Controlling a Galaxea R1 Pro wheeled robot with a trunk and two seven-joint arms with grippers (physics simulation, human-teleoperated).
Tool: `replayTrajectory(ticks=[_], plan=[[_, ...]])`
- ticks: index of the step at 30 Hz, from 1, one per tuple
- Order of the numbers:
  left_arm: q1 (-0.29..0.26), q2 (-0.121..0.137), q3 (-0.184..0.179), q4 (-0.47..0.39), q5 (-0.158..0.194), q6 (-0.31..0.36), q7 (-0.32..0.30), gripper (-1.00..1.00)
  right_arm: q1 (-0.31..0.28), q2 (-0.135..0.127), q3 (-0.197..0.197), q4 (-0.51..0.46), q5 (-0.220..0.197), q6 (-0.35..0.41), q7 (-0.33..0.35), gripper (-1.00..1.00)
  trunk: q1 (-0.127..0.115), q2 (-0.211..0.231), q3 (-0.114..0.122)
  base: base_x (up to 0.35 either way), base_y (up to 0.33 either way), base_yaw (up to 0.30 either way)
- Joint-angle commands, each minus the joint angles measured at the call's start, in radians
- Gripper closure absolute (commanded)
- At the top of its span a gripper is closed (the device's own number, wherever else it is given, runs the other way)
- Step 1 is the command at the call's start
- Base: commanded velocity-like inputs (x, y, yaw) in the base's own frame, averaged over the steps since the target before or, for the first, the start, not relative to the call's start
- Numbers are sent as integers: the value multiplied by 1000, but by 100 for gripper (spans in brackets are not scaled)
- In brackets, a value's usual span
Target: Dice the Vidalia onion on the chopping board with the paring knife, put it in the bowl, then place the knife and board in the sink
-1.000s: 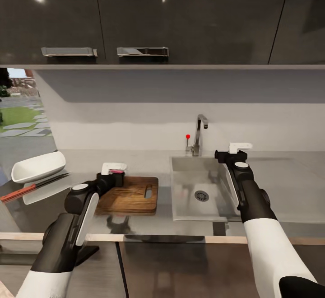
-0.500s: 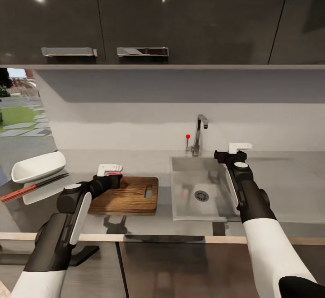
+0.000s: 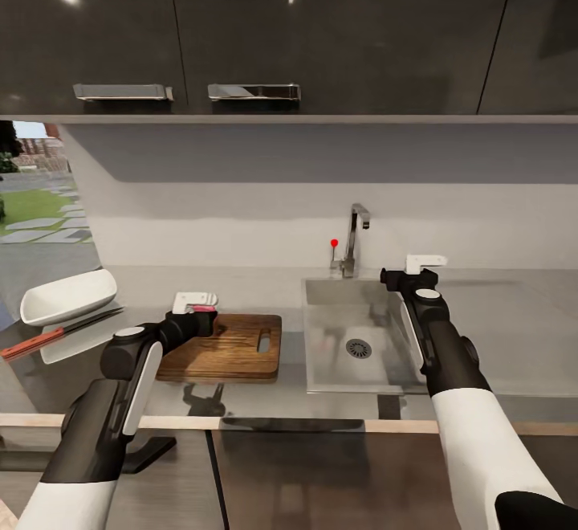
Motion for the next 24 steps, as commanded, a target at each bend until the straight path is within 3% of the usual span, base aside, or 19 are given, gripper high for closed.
replayTrajectory(ticks=[1, 8, 24], plan=[[-1, 0, -1, -1, 6, 6, 2, 100, -1, 1, -1, -1, 9, 6, 2, -100, 0, -1, -1, 0, 0, 0], [-1, 0, -4, -1, 6, 49, 2, 100, -1, 1, 0, -1, 9, 6, 0, -100, 0, -1, -1, -113, 0, 0], [-1, 0, -2, -1, 4, 54, 2, 100, -1, 2, 0, -1, 9, 6, -3, -100, 0, -1, -1, -45, 0, 0]])
